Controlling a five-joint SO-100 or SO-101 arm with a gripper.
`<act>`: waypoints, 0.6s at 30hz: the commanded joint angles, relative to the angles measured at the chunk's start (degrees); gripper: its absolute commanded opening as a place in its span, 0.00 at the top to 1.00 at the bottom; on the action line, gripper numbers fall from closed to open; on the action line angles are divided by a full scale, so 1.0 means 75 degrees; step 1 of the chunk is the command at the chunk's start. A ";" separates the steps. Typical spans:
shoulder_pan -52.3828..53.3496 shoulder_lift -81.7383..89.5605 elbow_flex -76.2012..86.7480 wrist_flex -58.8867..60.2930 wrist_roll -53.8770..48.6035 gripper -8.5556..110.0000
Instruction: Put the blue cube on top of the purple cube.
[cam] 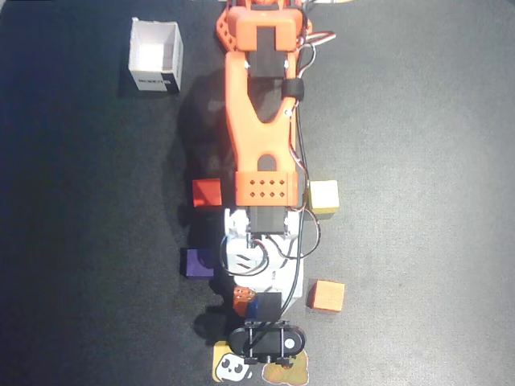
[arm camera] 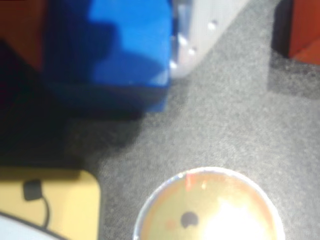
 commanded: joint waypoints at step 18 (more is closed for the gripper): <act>0.0516 0.1793 -0.0504 0.1711 -0.0270 0.86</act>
